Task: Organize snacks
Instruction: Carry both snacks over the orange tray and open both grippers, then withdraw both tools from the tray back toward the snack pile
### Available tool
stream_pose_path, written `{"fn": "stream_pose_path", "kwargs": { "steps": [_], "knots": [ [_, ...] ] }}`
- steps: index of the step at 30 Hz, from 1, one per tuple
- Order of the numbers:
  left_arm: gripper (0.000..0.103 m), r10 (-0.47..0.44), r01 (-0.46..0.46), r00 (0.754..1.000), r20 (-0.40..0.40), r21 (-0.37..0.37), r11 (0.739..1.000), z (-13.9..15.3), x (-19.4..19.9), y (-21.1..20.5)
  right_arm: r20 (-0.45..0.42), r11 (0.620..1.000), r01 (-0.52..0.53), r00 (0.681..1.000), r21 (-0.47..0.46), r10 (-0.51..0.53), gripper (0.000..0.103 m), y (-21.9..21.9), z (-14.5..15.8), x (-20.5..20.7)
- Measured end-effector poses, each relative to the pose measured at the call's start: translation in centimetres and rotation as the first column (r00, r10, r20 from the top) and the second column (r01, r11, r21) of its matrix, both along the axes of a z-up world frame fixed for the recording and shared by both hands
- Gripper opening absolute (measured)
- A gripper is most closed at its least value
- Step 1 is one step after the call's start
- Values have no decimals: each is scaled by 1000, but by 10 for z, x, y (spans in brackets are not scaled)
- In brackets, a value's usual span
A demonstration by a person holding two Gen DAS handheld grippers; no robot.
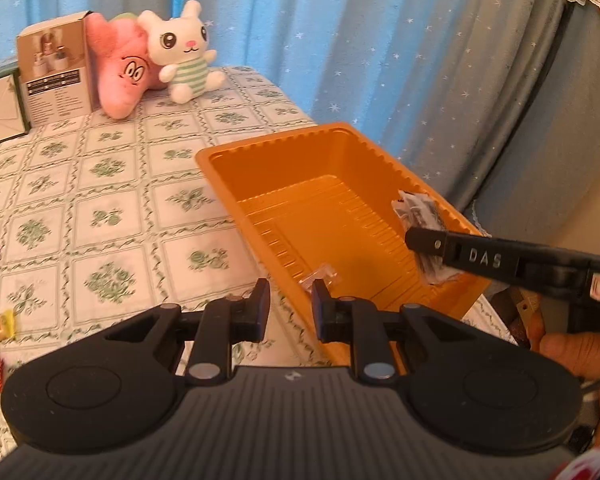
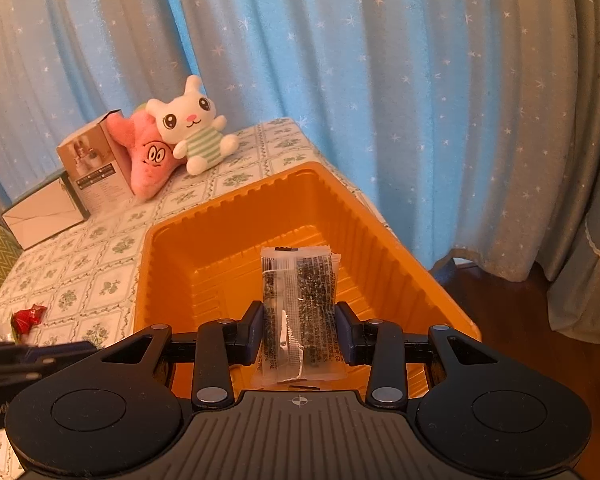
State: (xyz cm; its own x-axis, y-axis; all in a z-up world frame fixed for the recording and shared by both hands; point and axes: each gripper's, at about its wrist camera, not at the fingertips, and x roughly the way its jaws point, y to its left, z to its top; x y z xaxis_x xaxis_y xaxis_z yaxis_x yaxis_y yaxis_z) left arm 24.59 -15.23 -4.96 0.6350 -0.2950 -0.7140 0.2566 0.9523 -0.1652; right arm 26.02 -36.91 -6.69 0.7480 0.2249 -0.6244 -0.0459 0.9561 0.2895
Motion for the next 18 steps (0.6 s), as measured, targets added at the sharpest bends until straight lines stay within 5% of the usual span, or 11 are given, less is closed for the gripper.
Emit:
{"fn": "stream_pose_path", "kwargs": {
  "steps": [3,7,18],
  "knots": [
    [20,9,-9,1000,2,-4,1000,0,-7,4,27,1000,-10,1000,28,9,38,0,3,-1],
    [21,25,-25,1000,5,-9,1000,3,-17,12,52,999,1,999,32,-3,53,0,5,-5],
    [25,96,-96,995,38,11,995,24,-69,46,28,1000,2,1000,6,-2,53,21,29,-61]
  ]
}}
